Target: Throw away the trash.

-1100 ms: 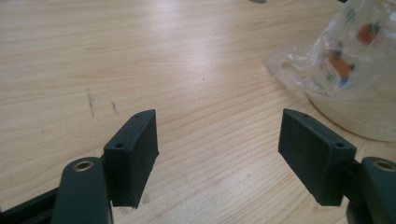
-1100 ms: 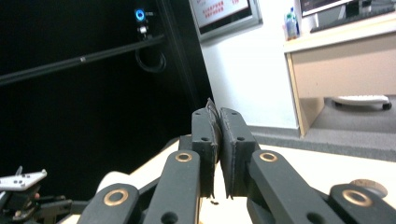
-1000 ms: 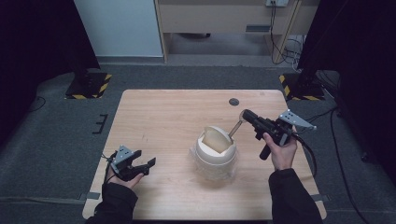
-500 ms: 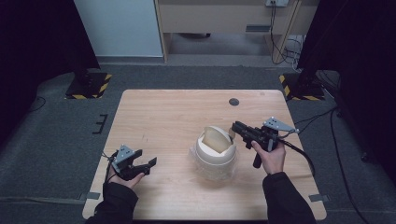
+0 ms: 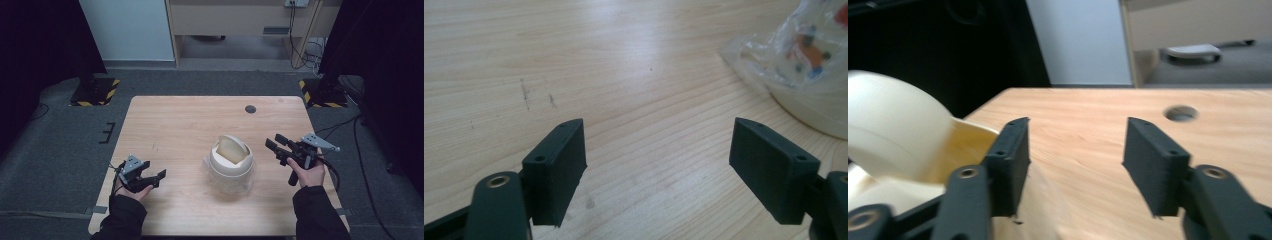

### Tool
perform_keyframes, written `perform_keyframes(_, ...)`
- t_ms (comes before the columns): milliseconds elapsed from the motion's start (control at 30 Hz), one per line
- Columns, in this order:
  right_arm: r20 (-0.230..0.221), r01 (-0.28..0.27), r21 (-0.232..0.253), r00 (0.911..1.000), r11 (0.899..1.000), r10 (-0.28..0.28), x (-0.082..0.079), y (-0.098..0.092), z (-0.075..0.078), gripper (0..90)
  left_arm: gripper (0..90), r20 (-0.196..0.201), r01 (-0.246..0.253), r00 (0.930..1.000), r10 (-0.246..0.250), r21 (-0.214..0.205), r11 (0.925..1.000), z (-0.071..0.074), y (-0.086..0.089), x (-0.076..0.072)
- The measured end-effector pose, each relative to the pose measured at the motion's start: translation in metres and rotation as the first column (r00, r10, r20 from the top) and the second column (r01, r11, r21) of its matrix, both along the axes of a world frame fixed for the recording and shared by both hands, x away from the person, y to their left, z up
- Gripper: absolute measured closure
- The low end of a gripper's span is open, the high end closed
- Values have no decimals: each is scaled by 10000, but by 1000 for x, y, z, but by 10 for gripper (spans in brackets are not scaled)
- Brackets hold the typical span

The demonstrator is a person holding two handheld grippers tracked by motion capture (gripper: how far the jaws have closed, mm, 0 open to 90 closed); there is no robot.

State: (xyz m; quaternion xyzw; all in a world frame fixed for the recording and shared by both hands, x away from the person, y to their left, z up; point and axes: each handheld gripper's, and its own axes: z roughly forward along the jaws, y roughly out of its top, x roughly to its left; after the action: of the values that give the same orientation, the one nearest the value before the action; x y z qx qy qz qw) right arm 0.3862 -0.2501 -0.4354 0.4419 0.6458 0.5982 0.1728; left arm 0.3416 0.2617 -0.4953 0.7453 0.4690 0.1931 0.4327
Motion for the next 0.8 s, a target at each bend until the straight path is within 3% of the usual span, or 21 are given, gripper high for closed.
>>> perform_keyframes(100,-239,221,-234,9995,9995,-227,-2,-9,-9,329,212,-186,6,9998,-3,155,9999,-2,2,1)
perform_keyframes(133,-457,304,-569,9984,9979,-331,-3,-14,-15,304,203,-269,-17,9996,21,181,9998,-3,3,2)
perform_keyframes(267,-751,435,-898,9959,9950,-503,-3,-20,-24,276,193,-422,-27,9991,43,372,9993,-4,5,3)
perform_keyframes(467,-1534,528,-1628,9851,9852,-782,-1,-29,-43,227,175,-935,-122,9954,196,793,9968,-11,11,7)
perform_keyframes(533,-1858,484,-2129,9785,9759,-890,0,-32,-55,212,162,-1112,-166,9934,282,1034,9945,-14,14,8)
perform_keyframes(567,-1858,484,-2129,9785,9759,-890,0,-32,-55,212,160,-1112,-166,9934,282,1034,9945,-14,14,8)
perform_keyframes(633,-2313,358,-2706,9676,9620,-1011,2,-37,-67,197,159,-1303,-155,9909,322,1271,9918,-18,16,10)
perform_keyframes(667,-2313,358,-2706,9676,9620,-1011,2,-37,-67,197,156,-1303,-155,9909,322,1271,9918,-18,16,10)
perform_keyframes(800,-2974,215,-3651,9446,9307,-1385,5,-48,-84,168,146,-1485,-157,9882,365,1388,9902,-22,19,12)
